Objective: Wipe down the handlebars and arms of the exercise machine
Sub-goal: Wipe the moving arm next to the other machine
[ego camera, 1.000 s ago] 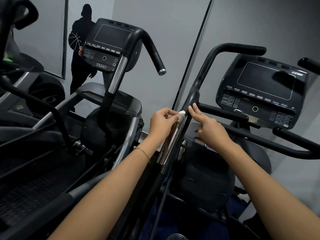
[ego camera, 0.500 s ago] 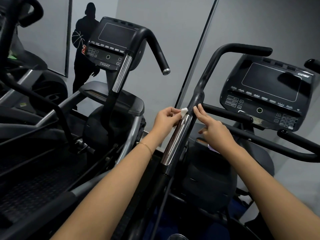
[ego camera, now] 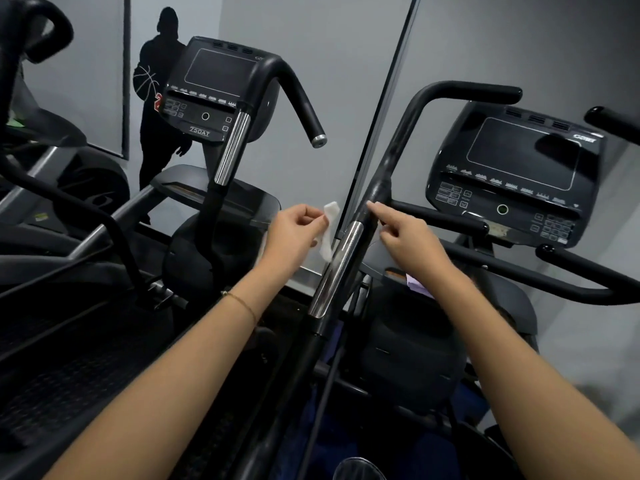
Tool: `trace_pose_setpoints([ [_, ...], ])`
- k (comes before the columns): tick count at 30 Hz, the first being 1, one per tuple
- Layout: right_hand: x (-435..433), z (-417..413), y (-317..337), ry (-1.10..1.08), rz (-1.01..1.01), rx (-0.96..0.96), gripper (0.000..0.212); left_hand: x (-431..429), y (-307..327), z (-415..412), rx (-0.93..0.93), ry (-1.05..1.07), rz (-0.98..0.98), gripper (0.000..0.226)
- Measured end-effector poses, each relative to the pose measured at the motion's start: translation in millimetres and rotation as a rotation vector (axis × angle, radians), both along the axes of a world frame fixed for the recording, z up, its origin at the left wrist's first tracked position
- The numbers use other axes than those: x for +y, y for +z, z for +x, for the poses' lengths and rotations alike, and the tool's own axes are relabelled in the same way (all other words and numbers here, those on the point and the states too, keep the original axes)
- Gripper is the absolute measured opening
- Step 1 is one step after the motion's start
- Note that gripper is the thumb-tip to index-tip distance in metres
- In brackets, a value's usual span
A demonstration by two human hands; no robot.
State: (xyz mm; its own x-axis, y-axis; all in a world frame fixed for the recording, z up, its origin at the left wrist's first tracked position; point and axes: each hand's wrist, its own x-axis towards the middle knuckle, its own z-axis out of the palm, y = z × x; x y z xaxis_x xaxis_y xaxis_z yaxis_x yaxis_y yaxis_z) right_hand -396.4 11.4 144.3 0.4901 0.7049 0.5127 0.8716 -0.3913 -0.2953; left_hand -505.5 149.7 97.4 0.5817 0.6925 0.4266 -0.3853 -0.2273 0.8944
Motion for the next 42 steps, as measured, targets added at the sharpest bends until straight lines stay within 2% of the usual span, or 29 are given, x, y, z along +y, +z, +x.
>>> trace_pose_setpoints([
  [2, -1.1, -15.2, -5.2, 0.14, 0.231, 0.11, 0.043, -16.1, 17.6, 1.4, -0.033, -0.07, -0.022, 0.01],
  [4, -3.3, -25.7, -9.4, 0.213, 0.323, 0.094, 0.04, -28.8, 24.9, 2.0, -0.021, -0.121, -0.047, 0.007],
  [9, -7.6, -22.7, -13.4, 0.164, 0.317, -0.103, 0.033, -32.9, 13.3, -0.4, -0.005, -0.273, -0.119, 0.013],
  [12, 0.3, -15.5, -20.0, 0.095, 0.2, -0.27, 0.029, -27.8, 3.9, -0.6, 0.067, -0.148, -0.055, 0.005],
  [14, 5.4, -7.1, -18.8, 0.035, 0.187, -0.294, 0.031, -23.3, -3.6, 1.4, 0.195, 0.001, 0.082, 0.026],
  [17, 11.8, 8.5, -13.8, -0.03, 0.215, -0.302, 0.024, -27.1, -23.7, -3.1, 0.46, 0.064, 0.28, 0.06],
  [20, 17.1, 15.2, -14.7, 0.006, 0.23, -0.473, 0.014, -32.5, -48.9, -8.6, 0.514, 0.079, 0.339, 0.07],
  [26, -7.1, -9.7, -72.4, 0.29, 0.103, -0.784, 0.023, -38.1, -62.7, -16.8, 0.545, 0.162, 0.37, 0.059],
  [28, -4.0, 1.6, -63.0, 0.299, 0.081, -0.84, 0.025, -38.1, -61.9, -17.6, 0.545, 0.16, 0.354, 0.062],
  [32, 23.2, 25.6, -11.1, 0.113, 0.134, -0.779, 0.026, -39.8, -61.8, -20.6, 0.532, 0.153, 0.348, 0.065],
  [35, 26.8, 22.0, -14.6, 0.054, 0.165, -0.756, 0.025, -41.0, -64.3, -28.3, 0.517, 0.12, 0.326, 0.063],
  [38, 7.9, -0.3, -56.0, 0.209, 0.184, -0.823, 0.027, -37.4, -81.0, -44.5, 0.533, 0.073, 0.269, 0.061],
  [42, -7.0, -14.8, -91.4, 0.387, 0.103, -0.915, 0.031, -36.8, -98.4, -56.5, 0.498, 0.035, 0.163, 0.034],
])
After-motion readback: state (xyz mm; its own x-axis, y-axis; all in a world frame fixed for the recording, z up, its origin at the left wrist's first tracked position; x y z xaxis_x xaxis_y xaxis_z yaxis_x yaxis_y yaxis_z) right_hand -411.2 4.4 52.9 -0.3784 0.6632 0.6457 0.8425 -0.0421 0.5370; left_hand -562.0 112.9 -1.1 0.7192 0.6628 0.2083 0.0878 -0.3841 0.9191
